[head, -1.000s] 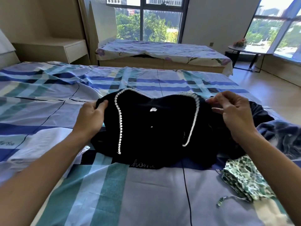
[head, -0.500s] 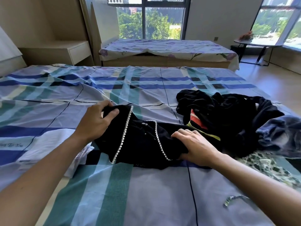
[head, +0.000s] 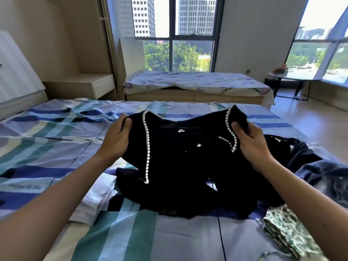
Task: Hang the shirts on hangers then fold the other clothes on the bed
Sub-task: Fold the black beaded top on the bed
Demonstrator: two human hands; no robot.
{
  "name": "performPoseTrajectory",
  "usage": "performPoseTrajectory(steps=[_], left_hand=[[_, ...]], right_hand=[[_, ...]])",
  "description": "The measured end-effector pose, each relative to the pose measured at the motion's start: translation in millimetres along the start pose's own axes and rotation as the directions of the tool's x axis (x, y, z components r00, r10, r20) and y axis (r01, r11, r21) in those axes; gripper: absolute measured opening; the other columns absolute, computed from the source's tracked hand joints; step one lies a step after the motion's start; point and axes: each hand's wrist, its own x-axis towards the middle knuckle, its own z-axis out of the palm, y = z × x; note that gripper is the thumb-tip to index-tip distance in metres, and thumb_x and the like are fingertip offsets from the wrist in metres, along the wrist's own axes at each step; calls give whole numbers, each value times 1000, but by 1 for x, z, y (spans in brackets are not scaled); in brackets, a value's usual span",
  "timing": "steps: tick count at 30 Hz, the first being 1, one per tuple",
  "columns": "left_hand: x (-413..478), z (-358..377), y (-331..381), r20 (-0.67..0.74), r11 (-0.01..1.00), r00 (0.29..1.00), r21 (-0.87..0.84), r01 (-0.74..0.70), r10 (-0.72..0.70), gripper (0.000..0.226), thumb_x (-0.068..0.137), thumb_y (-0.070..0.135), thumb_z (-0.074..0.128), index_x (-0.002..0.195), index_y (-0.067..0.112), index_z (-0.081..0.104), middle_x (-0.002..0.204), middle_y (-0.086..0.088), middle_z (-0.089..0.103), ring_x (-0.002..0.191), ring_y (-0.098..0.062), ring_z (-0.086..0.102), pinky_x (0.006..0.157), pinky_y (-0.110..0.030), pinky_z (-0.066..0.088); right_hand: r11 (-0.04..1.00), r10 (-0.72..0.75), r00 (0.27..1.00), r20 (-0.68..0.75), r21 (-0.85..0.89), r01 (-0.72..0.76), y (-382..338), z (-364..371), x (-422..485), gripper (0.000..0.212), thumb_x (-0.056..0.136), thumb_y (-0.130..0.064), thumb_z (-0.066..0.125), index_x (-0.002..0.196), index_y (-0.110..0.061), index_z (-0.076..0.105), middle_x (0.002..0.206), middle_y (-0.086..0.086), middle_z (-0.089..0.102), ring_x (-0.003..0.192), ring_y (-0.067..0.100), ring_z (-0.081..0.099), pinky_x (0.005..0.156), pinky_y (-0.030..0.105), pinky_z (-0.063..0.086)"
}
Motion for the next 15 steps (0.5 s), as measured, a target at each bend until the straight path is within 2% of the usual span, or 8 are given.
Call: performPoseTrajectory(steps=[1, 3, 5, 7, 9, 10, 12, 15], left_hand=[[11, -4, 14, 0, 1000, 1000, -18, -5, 5, 33, 109, 32, 35, 100, 5, 53, 89, -5, 54, 78, -8, 47, 77, -30, 38], [34, -12, 43, -21, 999, 1000, -31, -13, 13, 31, 109, 30, 36, 93, 10, 53, 86, 0, 54, 77, -7, 46, 77, -31, 36], [55, -21, 71, -34, 999, 998, -21, -50, 49, 31, 109, 30, 36, 84, 19, 51, 79, 5, 53, 73, -2, 48, 75, -30, 36], [70, -31, 103, -42, 995, 994, 9, -98, 98, 32, 109, 28, 35, 82, 20, 50, 77, 6, 52, 66, 7, 48, 70, -18, 37], [80, -42, 132, -42, 984, 985, 70, -163, 166, 31, 109, 26, 35, 88, 12, 52, 78, 3, 53, 66, 2, 48, 63, -9, 34], [85, -49, 145, -47, 976, 979, 100, -193, 199, 31, 109, 26, 35, 92, 8, 53, 80, -1, 54, 70, -4, 47, 64, -9, 34], [91, -62, 170, -61, 963, 968, 133, -234, 243, 33, 109, 28, 34, 101, 5, 56, 93, -8, 56, 81, -8, 45, 69, -16, 35], [98, -84, 207, -122, 935, 935, 167, -312, 334, 26, 109, 33, 34, 94, 25, 53, 90, 0, 55, 81, -7, 46, 74, -21, 33]], right_hand=[[999, 11, 1000, 5, 36, -12, -13, -2, 6, 33, 99, -45, 59, 115, -19, 72, 105, -2, 77, 101, 17, 71, 94, 42, 51], [997, 2, 1000, 13, 83, -3, -41, -6, 19, 27, 102, -34, 56, 122, -21, 69, 104, -12, 76, 99, 7, 71, 95, 34, 52], [993, -61, 998, 21, 98, 58, -74, -15, 29, 20, 98, -35, 61, 112, -25, 72, 100, -13, 77, 90, 2, 71, 91, 29, 53], [987, -125, 992, 28, 102, 122, -108, -25, 35, 33, 85, -51, 72, 106, -27, 77, 106, -4, 77, 96, 11, 72, 94, 35, 53], [974, -187, 982, 36, 139, 181, -139, -35, 38, 46, 69, -61, 79, 103, -30, 80, 103, -4, 78, 94, 14, 72, 92, 35, 54], [966, -215, 976, 47, 158, 205, -154, -41, 39, 49, 63, -63, 81, 101, -31, 80, 102, -4, 78, 92, 14, 72, 90, 33, 55], [953, -253, 967, 28, 179, 244, -184, -51, 40, 58, 56, -68, 84, 101, -31, 80, 103, -2, 78, 92, 15, 72, 90, 31, 56], [927, -331, 944, 7, 187, 324, -231, -66, 36, 62, 55, -66, 86, 101, -24, 80, 100, -1, 77, 89, 16, 70, 87, 31, 56]])
